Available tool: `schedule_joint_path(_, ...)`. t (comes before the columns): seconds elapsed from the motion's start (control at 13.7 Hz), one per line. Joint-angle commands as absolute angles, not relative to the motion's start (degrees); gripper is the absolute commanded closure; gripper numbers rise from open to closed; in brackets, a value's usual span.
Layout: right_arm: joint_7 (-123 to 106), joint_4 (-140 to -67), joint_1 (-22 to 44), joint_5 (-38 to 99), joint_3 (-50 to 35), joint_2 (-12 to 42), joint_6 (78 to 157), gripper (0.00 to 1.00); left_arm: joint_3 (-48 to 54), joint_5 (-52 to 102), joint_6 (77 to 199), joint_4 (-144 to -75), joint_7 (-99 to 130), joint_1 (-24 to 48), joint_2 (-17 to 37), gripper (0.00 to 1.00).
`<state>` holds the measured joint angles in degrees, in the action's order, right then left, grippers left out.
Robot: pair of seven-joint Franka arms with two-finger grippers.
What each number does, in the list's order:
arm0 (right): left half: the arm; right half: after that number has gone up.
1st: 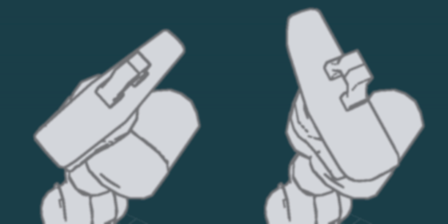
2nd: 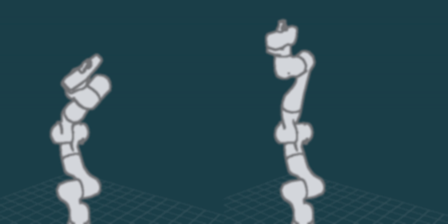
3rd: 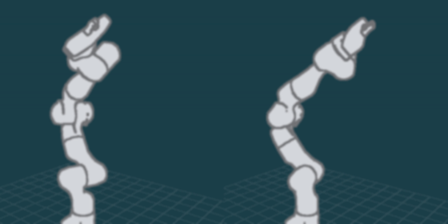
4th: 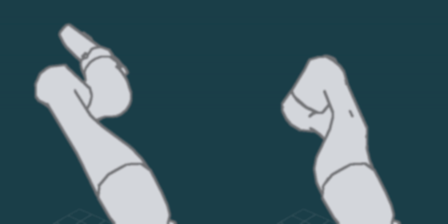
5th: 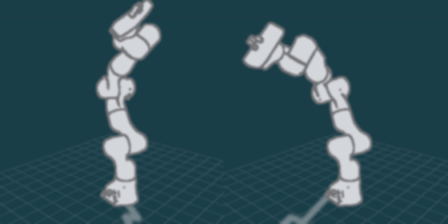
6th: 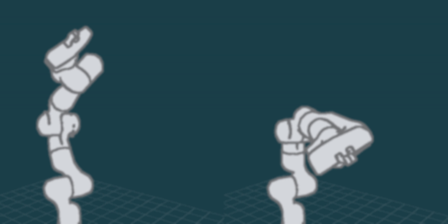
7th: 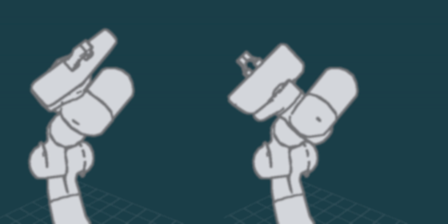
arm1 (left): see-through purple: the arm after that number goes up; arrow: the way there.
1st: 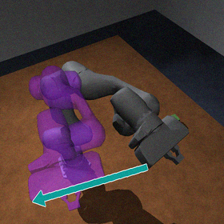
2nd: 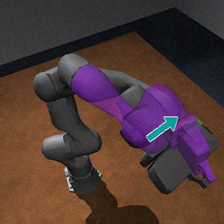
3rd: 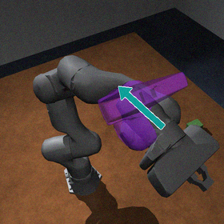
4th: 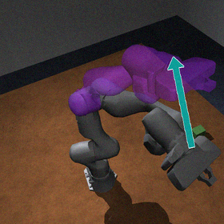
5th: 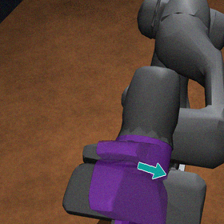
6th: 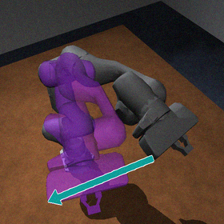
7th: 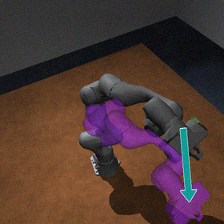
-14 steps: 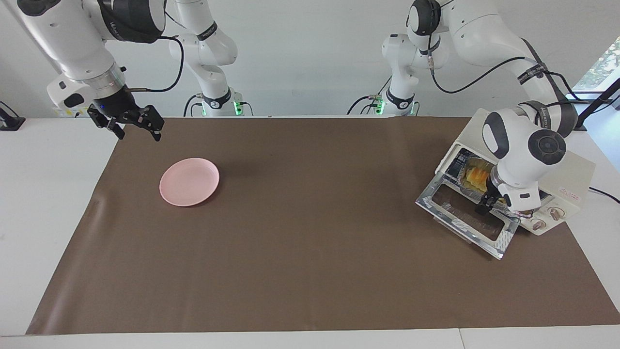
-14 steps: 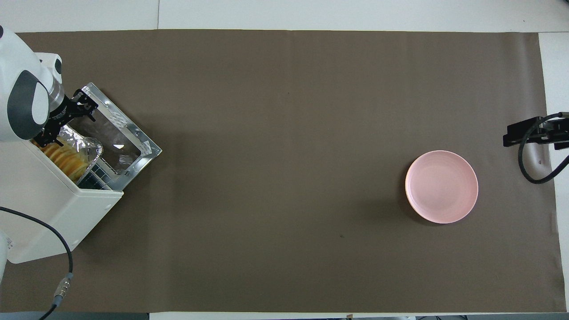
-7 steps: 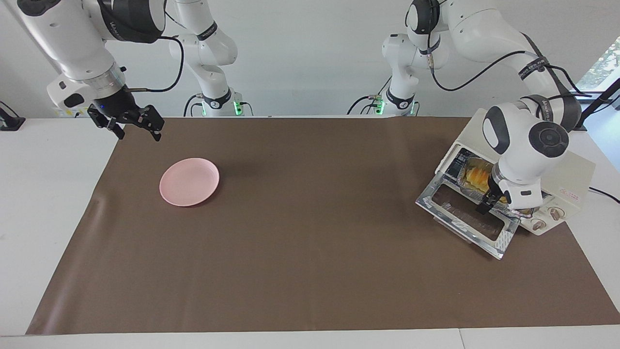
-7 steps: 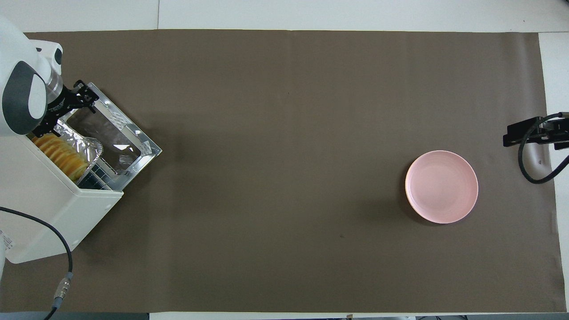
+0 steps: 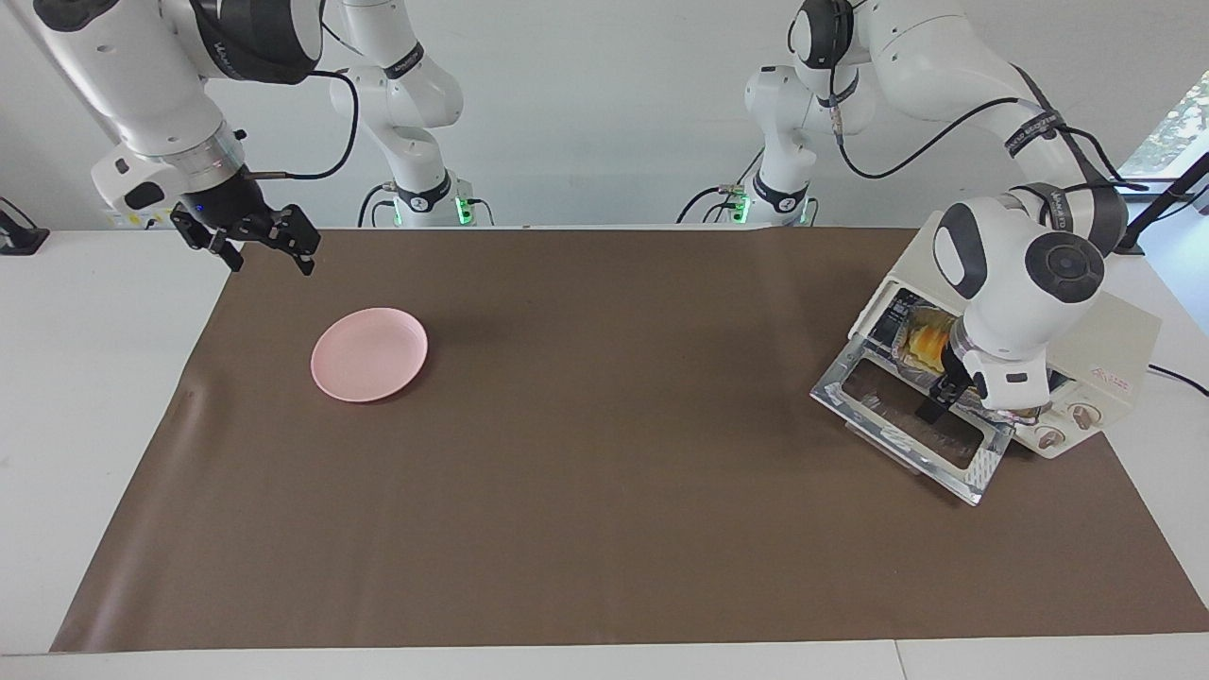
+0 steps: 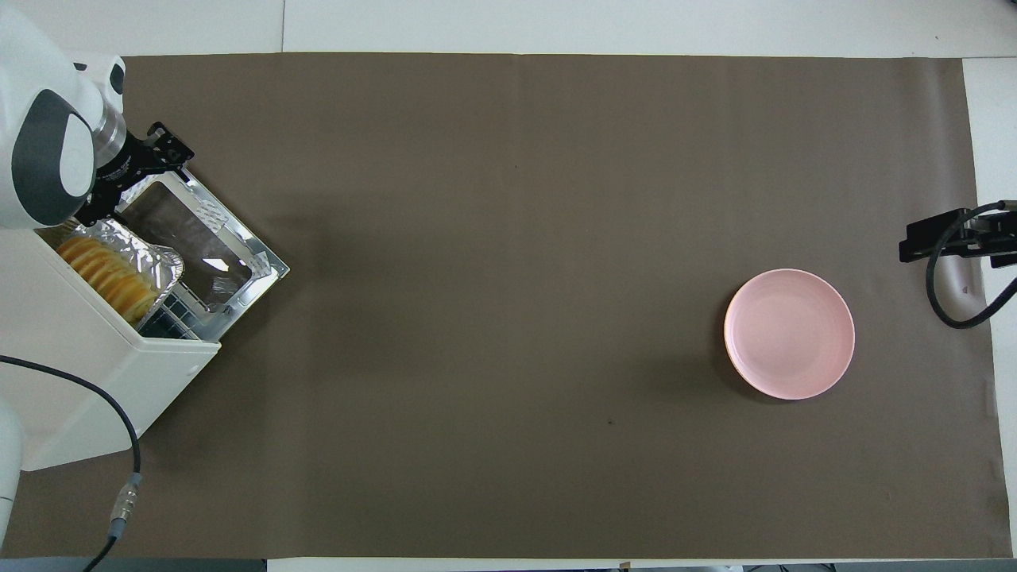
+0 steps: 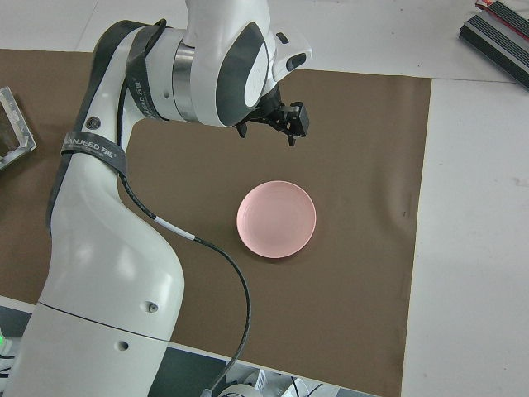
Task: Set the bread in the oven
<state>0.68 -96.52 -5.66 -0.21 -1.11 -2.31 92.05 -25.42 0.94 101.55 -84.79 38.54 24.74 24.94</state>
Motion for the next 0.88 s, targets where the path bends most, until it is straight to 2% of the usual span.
schedule_joint_path(0.0, 1.41, -97.56, -6.24, 0.09, -1.67, -3.34, 91.67, 0.0, -26.19, 1.93, 99.14, -83.06, 37.71, 28.9, 25.93, 0.0)
schedule_joint_path(0.15, 1.41, -97.56, -6.24, 0.09, -1.67, -3.34, 91.58, 0.0, -25.93, 2.63, 98.88, -83.06, 35.52, 29.27, 24.71, 0.0)
schedule_joint_path(0.58, 1.41, -97.56, -6.24, 0.09, -1.67, -3.34, 91.67, 0.0, -25.49, 3.78, 91.5, -83.58, 28.5, 32.51, 15.75, 0.0)
schedule_joint_path(0.8, 1.41, -97.56, -6.24, 0.09, -1.67, -3.34, 91.67, 0.0, -18.4, 2.73, 86.59, -82.97, 14.99, 24.91, 12.05, 0.0)
